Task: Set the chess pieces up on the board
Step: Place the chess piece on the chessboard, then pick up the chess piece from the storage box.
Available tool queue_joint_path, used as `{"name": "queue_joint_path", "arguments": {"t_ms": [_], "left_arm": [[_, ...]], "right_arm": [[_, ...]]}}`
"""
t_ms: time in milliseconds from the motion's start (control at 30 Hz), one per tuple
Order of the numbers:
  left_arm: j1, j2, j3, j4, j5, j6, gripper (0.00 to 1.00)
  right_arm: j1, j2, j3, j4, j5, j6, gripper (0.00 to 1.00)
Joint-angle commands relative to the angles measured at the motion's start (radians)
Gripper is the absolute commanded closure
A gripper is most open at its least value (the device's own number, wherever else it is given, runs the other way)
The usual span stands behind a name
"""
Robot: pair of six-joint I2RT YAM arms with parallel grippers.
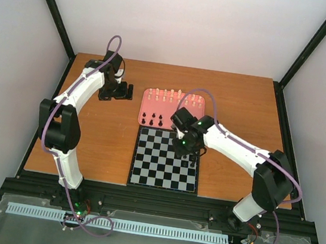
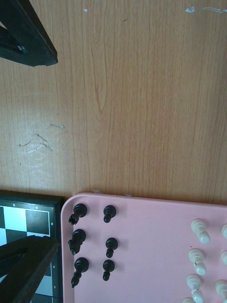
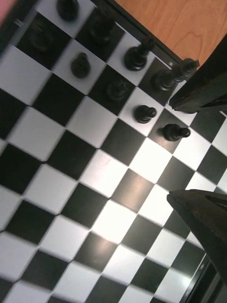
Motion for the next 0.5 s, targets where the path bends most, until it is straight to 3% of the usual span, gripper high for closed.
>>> {"name": "queue_joint_path", "arguments": {"t_ms": [0,167,467], "left_arm": [[0.000,-0.032,0.008,0.008,0.004,-0.009,0.00],[0.000,-0.031,0.016,0.006,0.010,-0.010,0.00],[0.000,-0.030,0.029,0.000,0.013,-0.009,0.00]], "right_arm": [[0.000,0.007,0.130,-0.038,0.058,-0.042,0.51],[-0.046,0.184,0.330,-0.009,0.057,-0.098,0.45],[-0.103,0.540,0.684,0.045,-0.010,-0.142,0.47]]}}
